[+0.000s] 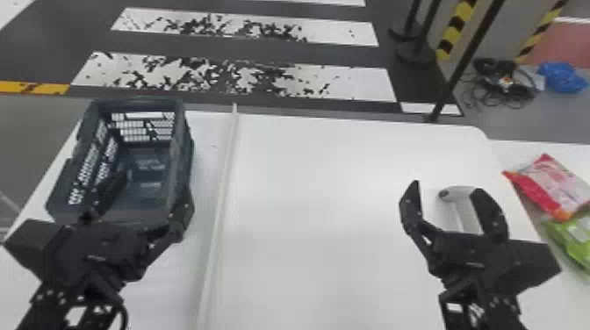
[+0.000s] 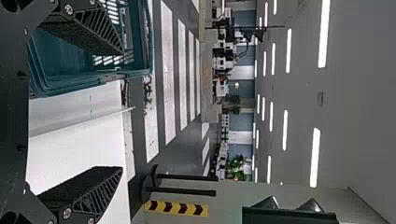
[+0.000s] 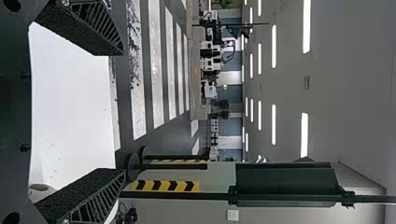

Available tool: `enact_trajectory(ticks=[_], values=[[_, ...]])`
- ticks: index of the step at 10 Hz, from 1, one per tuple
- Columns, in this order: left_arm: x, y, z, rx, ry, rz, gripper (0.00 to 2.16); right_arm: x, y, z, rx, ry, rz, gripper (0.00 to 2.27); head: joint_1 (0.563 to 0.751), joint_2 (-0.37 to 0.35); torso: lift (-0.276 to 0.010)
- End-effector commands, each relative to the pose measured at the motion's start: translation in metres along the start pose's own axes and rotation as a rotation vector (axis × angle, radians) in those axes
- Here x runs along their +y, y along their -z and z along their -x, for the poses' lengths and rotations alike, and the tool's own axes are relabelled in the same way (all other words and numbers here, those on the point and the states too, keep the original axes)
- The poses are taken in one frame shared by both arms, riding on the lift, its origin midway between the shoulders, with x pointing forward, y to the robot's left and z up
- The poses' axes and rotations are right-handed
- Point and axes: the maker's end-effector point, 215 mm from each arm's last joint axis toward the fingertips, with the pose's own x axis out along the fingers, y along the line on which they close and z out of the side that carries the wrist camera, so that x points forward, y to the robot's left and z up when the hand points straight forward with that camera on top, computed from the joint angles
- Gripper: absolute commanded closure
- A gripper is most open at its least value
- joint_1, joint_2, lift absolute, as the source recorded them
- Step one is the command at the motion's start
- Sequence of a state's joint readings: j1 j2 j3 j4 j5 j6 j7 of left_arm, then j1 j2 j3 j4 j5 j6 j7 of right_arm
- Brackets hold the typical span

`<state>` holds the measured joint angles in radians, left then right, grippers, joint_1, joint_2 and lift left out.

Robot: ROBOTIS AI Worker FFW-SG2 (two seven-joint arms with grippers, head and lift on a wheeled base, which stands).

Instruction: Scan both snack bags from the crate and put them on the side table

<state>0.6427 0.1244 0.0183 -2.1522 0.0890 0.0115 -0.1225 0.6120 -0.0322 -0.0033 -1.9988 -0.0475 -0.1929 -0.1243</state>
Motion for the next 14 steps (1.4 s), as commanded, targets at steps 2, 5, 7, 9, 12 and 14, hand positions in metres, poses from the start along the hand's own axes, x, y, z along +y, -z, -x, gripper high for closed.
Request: enact_trajectory(ticks=[2, 5, 7, 9, 12, 14], values=[[0.0003, -0.0014, -0.0005, -0.003, -0.001, 0.000, 0.12, 0.0010, -0.0008, -0.0004, -0.002, -0.001, -0.001, 0.03, 0.695, -0.064, -0.087], [0.0005, -0.0012, -0.0009, -0.003, -0.002, 0.000, 0.12, 0.0017, -0.0007, -0.0004, -0.002, -0.003, -0.004, 0.03, 0.695, -0.062, -0.087], [0.0006, -0.0004, -0.0009, -0.001, -0.002, 0.000, 0.12, 0.0027, 0.0002, -0.0003, 0.001, -0.007, -0.003, 0.03, 0.695, -0.062, -0.087], [0.0009, -0.0004, -0.0009, -0.001, -0.003, 0.000, 0.12, 0.0032, -0.0003, -0.0008, 0.000, -0.008, -0.005, 0.03, 0.695, -0.060, -0.087], [0.0013, 0.0005, -0.0008, 0.000, -0.005, 0.000, 0.12, 0.0031, -0.0003, -0.0009, 0.000, -0.007, -0.006, 0.03, 0.695, -0.059, -0.087], [0.0014, -0.0002, -0.0013, -0.001, -0.005, 0.000, 0.12, 0.0031, -0.0001, -0.0013, 0.000, -0.008, -0.005, 0.03, 0.695, -0.059, -0.087]])
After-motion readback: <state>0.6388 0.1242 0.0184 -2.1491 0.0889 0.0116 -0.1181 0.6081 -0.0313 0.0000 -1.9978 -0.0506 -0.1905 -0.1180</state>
